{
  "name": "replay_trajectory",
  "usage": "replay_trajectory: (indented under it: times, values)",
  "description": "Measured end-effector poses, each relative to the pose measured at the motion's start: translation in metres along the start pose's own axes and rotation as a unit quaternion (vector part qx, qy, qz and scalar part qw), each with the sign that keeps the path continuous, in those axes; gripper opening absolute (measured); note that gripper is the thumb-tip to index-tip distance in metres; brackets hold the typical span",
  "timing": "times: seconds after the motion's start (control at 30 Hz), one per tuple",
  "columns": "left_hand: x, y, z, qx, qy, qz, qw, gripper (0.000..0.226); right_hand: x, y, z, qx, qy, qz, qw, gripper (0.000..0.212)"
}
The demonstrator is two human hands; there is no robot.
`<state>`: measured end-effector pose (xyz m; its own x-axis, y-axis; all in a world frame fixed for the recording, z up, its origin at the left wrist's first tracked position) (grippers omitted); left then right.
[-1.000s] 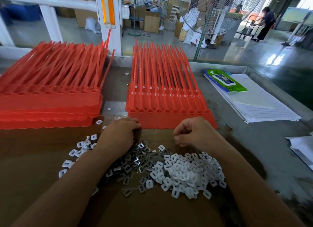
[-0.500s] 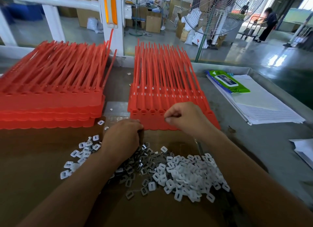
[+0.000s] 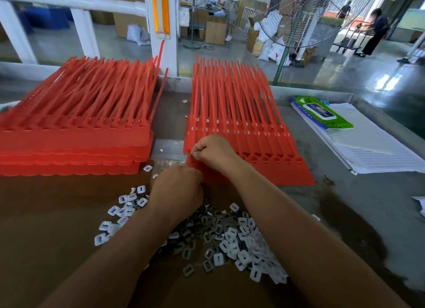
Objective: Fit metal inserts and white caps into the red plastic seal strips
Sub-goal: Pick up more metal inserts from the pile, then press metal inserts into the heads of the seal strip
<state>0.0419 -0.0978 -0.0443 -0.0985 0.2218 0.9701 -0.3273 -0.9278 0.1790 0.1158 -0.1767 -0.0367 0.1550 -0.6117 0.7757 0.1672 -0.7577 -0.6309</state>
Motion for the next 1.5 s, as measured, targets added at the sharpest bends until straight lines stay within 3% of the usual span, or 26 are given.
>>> replay_trajectory:
  times: [0.23,0.47,0.63,0.9,1.0,1.13,1.5]
  values:
    - [-0.002,0.0,0.002,0.006,-0.003,0.009,1.0,0.029,-0.004,0.002,0.004,-0.018,-0.012,-0.037,0.999,0.019]
    - [-0.002,0.001,0.001,0.003,-0.006,-0.003,1.0,0.032,0.0,0.005,0.006,-0.059,0.041,0.025,0.997,0.01]
    - [-0.002,0.001,-0.001,-0.001,0.006,-0.002,1.0,0.03,0.002,0.008,0.006,-0.069,-0.024,0.061,0.995,0.014]
    - [0.0,0.004,-0.005,-0.035,0.041,-0.055,0.997,0.032,0.023,0.006,-0.014,-0.027,-0.055,0.141,0.988,0.009]
    - [0.0,0.003,-0.005,-0.02,0.037,-0.098,0.994,0.033,0.037,0.002,-0.03,0.007,-0.051,0.082,0.995,0.011]
    - [-0.001,0.002,-0.004,-0.016,0.023,-0.1,0.995,0.036,0.041,0.008,-0.066,0.028,-0.105,-0.014,0.994,0.013]
    - [-0.001,0.003,-0.003,0.01,0.007,-0.093,0.996,0.043,0.047,0.041,-0.112,0.019,-0.183,-0.032,0.982,0.018]
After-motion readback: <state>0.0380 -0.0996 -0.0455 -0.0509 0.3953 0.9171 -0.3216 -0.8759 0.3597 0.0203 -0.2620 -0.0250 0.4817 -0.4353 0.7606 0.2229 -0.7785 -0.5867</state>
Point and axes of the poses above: each hand's wrist, its own z-axis towards the middle knuckle, its own x-axis out of the back of the hand, y = z × x, the point moved 5 cm from there along z, towards the middle knuckle, and after that the axes turned 1 degree about -y, right-handed, at the moved point
